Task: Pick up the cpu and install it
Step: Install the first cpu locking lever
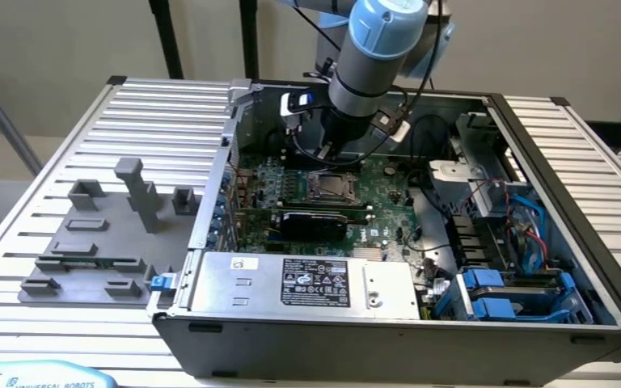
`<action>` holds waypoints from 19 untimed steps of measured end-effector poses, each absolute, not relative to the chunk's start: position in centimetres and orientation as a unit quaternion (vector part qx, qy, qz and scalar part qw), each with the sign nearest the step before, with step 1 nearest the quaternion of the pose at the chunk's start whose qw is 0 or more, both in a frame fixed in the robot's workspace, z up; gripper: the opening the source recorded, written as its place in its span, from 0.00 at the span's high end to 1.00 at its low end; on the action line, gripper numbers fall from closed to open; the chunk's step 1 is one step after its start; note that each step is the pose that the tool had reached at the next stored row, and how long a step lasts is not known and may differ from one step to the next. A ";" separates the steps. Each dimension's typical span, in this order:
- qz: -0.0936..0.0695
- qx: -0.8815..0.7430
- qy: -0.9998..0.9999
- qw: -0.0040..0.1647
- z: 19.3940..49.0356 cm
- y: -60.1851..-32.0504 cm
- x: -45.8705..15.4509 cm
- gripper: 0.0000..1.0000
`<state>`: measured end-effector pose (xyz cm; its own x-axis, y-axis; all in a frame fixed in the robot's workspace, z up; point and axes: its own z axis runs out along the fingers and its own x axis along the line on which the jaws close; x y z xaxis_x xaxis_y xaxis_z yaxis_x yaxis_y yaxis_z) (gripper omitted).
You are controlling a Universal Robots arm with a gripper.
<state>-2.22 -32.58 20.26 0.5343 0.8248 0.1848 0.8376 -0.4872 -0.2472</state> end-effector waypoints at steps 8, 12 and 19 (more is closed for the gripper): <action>-0.020 -0.862 -0.483 0.155 19.9 -32.6 -1.9 0.89; -0.020 -0.861 -0.484 0.155 19.8 -32.6 -1.7 0.89; -0.020 -0.861 -0.484 0.155 19.7 -32.6 -1.2 0.89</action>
<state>-1.17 -32.59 19.72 0.5299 0.8277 0.1846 0.8402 -0.4827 -0.2472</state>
